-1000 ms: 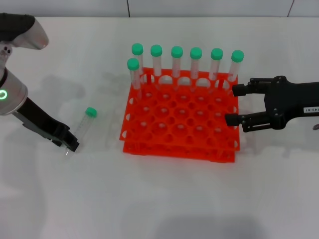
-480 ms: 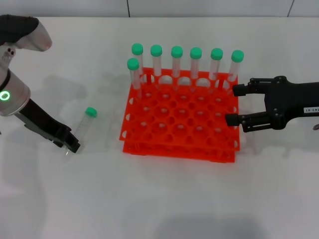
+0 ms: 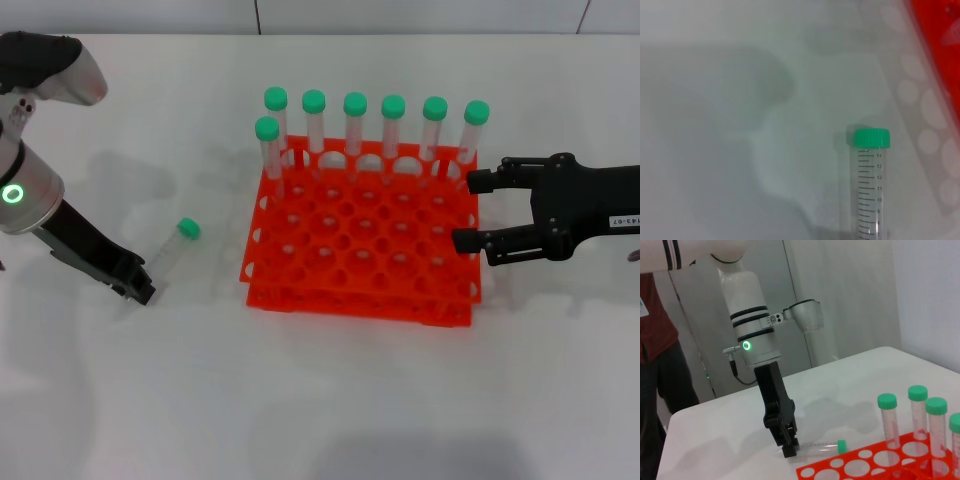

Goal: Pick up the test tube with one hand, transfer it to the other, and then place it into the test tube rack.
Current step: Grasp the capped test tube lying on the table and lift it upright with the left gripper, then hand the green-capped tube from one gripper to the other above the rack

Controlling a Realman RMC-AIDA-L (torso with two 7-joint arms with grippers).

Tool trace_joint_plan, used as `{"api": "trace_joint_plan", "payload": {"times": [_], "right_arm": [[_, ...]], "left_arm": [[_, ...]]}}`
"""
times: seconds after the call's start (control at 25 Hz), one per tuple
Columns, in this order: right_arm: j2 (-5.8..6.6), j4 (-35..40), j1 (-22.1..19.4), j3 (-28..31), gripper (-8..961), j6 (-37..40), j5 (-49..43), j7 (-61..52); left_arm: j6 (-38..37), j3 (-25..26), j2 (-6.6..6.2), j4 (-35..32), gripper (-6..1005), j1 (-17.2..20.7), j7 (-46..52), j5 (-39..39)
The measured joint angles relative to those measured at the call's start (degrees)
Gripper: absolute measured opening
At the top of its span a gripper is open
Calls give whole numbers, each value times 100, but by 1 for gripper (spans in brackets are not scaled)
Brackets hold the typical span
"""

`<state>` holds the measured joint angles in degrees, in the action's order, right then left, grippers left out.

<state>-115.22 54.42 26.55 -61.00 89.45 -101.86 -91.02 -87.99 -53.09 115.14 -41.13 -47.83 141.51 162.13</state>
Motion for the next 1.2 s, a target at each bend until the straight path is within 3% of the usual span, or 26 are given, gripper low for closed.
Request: {"api": "trace_joint_plan", "payload": {"times": [0.72,0.96,1.2], "right_arm": [[0,-20,9,8,841,-76,3,27],[2,-22,-14,10,841,-118,109,48],[2,-22,-34,76,841,-126,155,66]], "left_arm": [[325,60,-43,-188,195,94,-205,-299],[417,797,-57,-879,196,509,-868,-1297],[665,1592,-95,-1240,197,1085,-2086,-3232]]}}
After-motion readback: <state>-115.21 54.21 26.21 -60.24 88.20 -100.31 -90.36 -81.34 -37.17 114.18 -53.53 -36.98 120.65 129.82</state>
